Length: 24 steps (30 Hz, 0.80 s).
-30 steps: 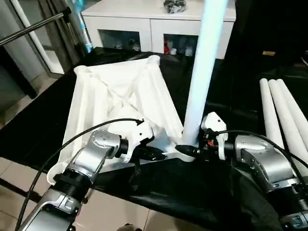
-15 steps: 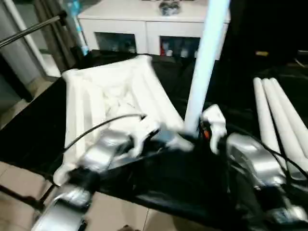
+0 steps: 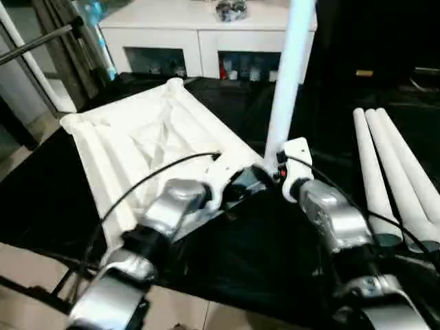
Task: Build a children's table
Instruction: Rotate leg to tighten
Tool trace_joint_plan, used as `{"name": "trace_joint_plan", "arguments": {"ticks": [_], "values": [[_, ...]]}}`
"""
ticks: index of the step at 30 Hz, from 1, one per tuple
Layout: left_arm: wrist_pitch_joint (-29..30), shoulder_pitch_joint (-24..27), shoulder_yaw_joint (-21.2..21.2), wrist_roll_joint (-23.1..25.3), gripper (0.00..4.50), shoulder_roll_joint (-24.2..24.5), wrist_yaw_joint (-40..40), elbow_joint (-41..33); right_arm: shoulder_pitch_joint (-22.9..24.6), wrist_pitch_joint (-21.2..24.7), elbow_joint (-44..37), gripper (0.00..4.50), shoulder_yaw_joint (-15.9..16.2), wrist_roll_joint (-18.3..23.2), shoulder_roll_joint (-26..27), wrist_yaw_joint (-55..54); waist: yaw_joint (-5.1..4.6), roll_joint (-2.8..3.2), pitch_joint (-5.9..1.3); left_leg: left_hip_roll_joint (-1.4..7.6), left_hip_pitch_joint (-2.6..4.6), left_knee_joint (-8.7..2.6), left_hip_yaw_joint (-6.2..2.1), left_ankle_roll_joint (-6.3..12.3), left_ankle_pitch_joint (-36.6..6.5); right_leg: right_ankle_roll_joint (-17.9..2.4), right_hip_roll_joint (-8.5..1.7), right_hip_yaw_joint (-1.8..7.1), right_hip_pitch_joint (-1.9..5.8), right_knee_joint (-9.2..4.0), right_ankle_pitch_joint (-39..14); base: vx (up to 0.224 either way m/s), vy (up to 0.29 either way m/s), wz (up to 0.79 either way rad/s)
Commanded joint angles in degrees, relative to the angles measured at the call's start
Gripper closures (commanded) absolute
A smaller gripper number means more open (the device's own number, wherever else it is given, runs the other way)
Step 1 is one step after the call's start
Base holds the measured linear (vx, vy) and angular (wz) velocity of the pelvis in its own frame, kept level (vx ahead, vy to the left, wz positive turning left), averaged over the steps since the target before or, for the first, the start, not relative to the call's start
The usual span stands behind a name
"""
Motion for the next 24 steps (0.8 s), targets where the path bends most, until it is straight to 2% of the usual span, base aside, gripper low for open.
{"name": "trace_joint_plan", "arguments": {"ticks": [1,6,11,12,15,16,20,22,24], "values": [[-2.5,0.2,-1.6,-2.2,4.5,0.5,-6.1,-4.3,1.2,0.0,-2.4,0.5,3.6,1.4,-1.9,7.4,0.3,-0.6,-3.81,3.36,0.68,-3.61,-1.44,5.1,-8.0,-13.4,-5.13,2.81,3.0,-4.31,-6.3,0.0,0.0,0.0],[-3.1,2.0,-2.6,-3.2,4.5,3.1,-11.4,-6.9,3.1,-1.3,-6.8,0.5,5.2,3.0,-7.1,16.5,1.16,-0.71,-3.81,3.44,0.73,-3.55,-1.3,5.35,-7.8,-13.5,-5.11,2.89,2.97,-4.12,-6.1,0.0,0.0,0.0],[-1.7,4.1,-3.5,-4.7,4.5,7.2,-18.0,-10.7,5.6,1.2,-12.6,0.5,6.0,5.8,-13.3,27.0,1.99,-0.84,-3.69,3.63,0.73,-3.57,-1.27,5.77,-7.8,-13.2,-5.05,2.9,2.8,-4.09,-7.3,0.0,0.0,0.0],[-1.7,4.3,-3.5,-4.7,4.5,7.5,-18.6,-10.9,5.7,1.5,-13.0,0.65,6.1,6.3,-13.7,27.6,2.19,-0.89,-3.67,3.64,0.8,-3.58,-1.27,5.7,-8.0,-12.9,-5.07,2.9,2.77,-4.17,-8.2,0.0,0.0,0.0],[-1.4,4.7,-3.4,-4.7,4.5,8.1,-19.6,-11.3,5.8,2.1,-13.5,0.65,6.3,6.8,-14.2,28.4,2.49,-0.83,-3.63,3.55,0.94,-3.57,-1.2,4.8,-8.6,-12.6,-5.13,2.96,2.52,-4.48,-10.5,0.0,0.0,0.0],[-1.3,4.8,-3.5,-4.8,4.5,8.4,-19.9,-11.5,6.0,2.2,-13.7,0.93,6.6,6.8,-14.4,28.8,2.54,-0.88,-3.65,3.58,0.93,-3.65,-1.28,4.5,-8.4,-12.4,-5.07,2.95,2.56,-4.4,-10.5,0.0,0.0,0.0],[-1.2,5.2,-3.7,-4.8,4.5,8.9,-20.4,-12.0,6.6,2.6,-14.7,1.12,7.3,6.5,-14.9,30.0,2.72,-0.85,-3.86,3.59,0.87,-3.55,-1.34,4.58,-7.0,-12.5,-5.0,2.92,2.6,-4.05,-7.8,0.0,0.0,0.0],[-0.9,5.6,-3.9,-4.8,4.5,9.2,-20.6,-12.6,7.3,3.2,-15.7,1.42,8.3,6.5,-15.2,30.7,2.75,-0.88,-3.88,3.55,0.72,-3.45,-1.32,5.14,-6.3,-12.9,-5.01,2.89,2.66,-3.92,-6.4,0.0,0.0,0.0],[-0.8,5.7,-3.9,-4.7,4.5,9.2,-20.7,-12.8,7.5,3.3,-16.0,1.48,8.7,6.3,-15.2,30.7,2.68,-0.92,-3.79,3.48,0.71,-3.48,-1.26,5.1,-7.0,-12.7,-5.03,2.88,2.65,-4.09,-7.6,0.0,0.0,0.0]]}}
